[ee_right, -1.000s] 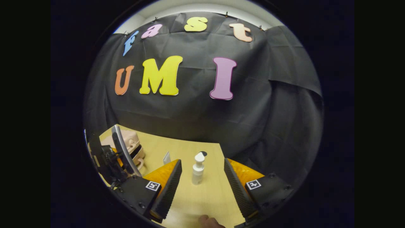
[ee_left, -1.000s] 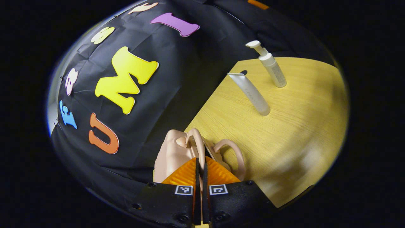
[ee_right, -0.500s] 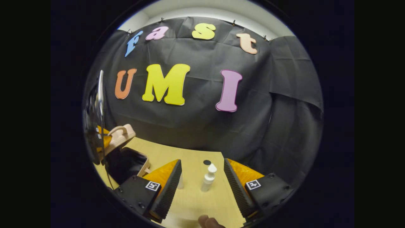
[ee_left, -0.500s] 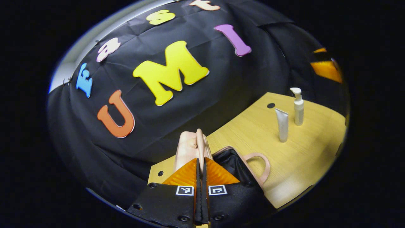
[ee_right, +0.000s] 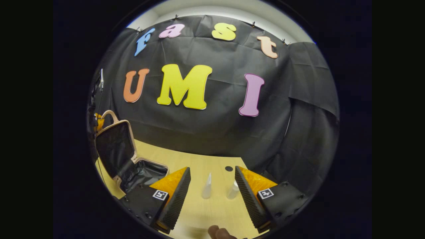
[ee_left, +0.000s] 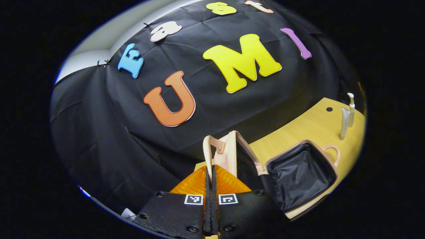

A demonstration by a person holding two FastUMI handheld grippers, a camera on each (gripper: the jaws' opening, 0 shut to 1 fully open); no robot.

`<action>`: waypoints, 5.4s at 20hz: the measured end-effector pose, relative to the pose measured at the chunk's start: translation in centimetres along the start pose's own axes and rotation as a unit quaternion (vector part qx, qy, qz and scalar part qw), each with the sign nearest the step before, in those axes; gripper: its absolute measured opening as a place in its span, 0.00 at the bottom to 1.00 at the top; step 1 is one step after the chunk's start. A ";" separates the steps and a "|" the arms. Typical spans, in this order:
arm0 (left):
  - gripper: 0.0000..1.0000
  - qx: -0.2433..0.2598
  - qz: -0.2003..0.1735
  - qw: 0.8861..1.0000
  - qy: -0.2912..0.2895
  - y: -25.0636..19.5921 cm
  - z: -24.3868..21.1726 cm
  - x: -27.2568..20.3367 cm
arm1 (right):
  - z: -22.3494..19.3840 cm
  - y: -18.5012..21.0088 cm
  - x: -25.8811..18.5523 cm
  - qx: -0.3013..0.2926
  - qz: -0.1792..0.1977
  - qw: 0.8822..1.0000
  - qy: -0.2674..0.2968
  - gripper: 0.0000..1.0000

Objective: First open the suitcase, pack the skin care products into it, and then close the suitcase.

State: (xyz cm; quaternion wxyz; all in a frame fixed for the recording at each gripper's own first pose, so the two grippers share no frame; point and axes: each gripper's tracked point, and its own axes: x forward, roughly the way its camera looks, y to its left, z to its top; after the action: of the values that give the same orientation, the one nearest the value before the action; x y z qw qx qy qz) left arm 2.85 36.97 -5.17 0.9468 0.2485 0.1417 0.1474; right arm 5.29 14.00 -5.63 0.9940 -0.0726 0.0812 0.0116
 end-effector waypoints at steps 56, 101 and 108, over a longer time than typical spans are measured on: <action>0.98 -0.067 -0.285 0.955 0.040 -43.5 4.5 -4.4 | -9.0 -15.9 0.2 0.023 0.011 0.998 0.055 0.80; 0.43 -0.149 -0.280 0.942 0.112 -37.0 2.1 -8.4 | -22.2 -11.3 21.6 0.035 0.081 0.973 0.215 0.81; 0.43 -0.181 -0.222 0.944 0.163 -29.1 -3.6 -10.1 | -23.2 -11.8 21.9 0.033 0.066 0.971 0.226 0.51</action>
State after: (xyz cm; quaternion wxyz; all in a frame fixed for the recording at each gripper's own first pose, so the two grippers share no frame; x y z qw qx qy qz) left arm -1.58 10.74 -21.13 0.9486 0.0078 0.3165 -0.0046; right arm 23.62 -0.79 -30.17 0.9488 -0.0350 0.3084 0.0579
